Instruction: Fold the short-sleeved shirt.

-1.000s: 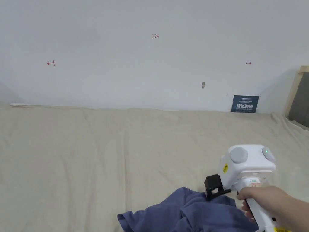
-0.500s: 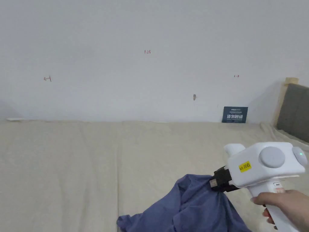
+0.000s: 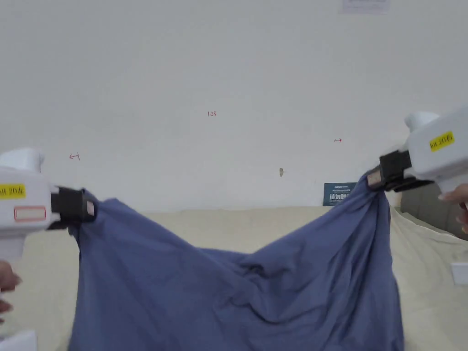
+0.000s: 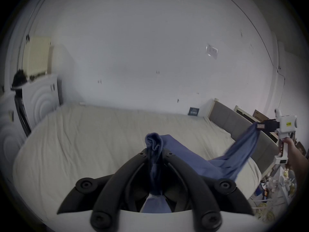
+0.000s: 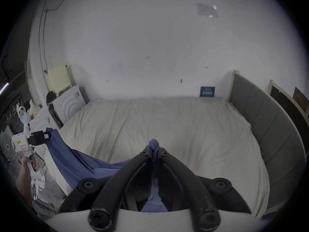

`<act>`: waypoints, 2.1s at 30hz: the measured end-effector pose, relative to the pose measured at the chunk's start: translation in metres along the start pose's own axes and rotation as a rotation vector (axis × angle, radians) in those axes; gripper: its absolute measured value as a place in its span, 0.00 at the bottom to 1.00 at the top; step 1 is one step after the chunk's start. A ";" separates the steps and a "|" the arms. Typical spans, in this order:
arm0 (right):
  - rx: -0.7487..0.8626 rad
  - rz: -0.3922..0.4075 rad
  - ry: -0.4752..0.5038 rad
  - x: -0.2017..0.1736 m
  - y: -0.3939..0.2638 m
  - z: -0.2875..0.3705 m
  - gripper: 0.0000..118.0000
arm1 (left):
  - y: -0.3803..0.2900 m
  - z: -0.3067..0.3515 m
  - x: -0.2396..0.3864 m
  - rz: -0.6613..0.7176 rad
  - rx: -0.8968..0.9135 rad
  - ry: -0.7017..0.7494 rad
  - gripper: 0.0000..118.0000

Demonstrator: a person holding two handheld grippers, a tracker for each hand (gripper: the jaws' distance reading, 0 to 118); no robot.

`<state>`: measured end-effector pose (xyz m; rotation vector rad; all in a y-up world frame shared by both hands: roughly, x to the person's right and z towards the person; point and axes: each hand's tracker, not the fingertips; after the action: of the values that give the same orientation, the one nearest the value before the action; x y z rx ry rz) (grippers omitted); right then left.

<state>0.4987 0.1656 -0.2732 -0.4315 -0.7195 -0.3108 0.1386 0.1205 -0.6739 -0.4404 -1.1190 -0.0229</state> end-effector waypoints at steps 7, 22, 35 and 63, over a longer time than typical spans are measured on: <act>0.120 -0.023 -0.050 -0.008 0.068 0.020 0.03 | 0.086 -0.012 -0.001 0.025 0.069 0.063 0.10; 0.260 0.097 -0.197 -0.053 0.126 -0.040 0.03 | 0.130 -0.065 -0.038 0.190 0.179 0.037 0.10; -0.092 -0.128 0.008 0.012 -0.149 -0.140 0.03 | -0.102 -0.113 -0.077 0.251 -0.291 -0.056 0.10; -0.336 -0.169 -0.026 0.031 -0.375 -0.013 0.04 | -0.278 0.023 -0.056 0.206 -0.476 0.074 0.10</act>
<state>0.3724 -0.1700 -0.1586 -0.6954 -0.7326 -0.5904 0.0283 -0.1367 -0.6225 -0.9711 -0.9867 -0.1258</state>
